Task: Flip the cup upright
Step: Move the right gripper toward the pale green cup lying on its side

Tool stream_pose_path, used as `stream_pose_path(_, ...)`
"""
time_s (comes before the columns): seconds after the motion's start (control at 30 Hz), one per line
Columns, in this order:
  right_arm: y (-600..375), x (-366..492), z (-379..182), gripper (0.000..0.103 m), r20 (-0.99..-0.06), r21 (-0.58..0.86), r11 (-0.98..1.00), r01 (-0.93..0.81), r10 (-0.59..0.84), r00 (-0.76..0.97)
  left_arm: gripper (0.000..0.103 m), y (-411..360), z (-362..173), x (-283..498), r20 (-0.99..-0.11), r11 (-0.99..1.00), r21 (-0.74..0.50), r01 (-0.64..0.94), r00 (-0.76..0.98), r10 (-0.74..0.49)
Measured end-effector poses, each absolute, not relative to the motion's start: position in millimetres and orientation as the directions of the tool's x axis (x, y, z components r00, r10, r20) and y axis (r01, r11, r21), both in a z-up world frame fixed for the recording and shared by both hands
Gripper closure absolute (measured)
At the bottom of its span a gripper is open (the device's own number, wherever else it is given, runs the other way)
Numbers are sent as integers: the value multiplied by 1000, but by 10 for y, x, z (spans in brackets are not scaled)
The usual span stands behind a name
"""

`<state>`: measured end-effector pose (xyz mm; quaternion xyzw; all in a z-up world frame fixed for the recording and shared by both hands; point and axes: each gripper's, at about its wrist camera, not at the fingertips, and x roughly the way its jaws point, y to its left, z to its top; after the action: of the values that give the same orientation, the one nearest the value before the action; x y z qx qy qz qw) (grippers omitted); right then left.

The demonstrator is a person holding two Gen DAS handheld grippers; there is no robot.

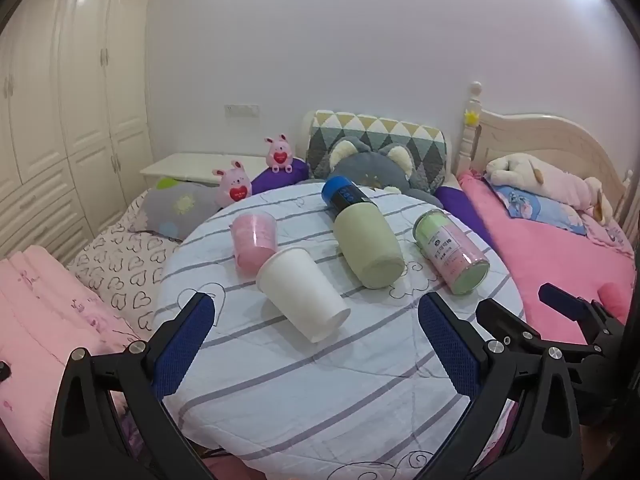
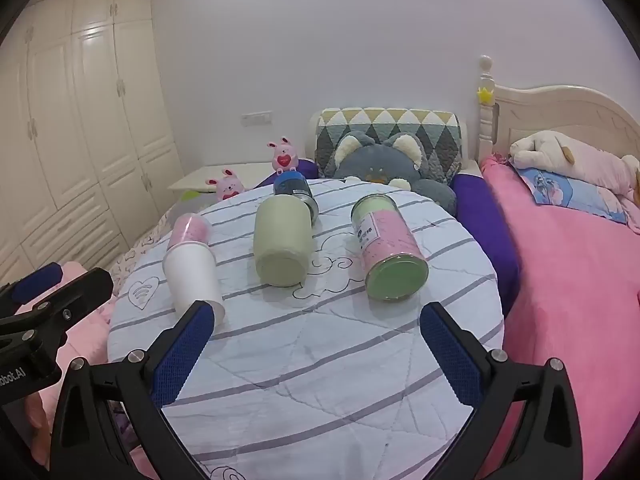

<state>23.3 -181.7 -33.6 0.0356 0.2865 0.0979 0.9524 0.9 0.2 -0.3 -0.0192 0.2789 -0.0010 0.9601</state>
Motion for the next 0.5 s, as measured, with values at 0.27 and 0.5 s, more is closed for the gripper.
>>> stream_pose_path(0.27,-1874,279,-351,0,-543,123,979,-165,206,815,0,-54,-119,35,-539,999,-52,-16,842,-14)
stream_pose_path(0.5,-1914,367,-365,0,-547,117,980,-164,201,813,0,19,-85,177,-565,997,-78,-27,825,-22)
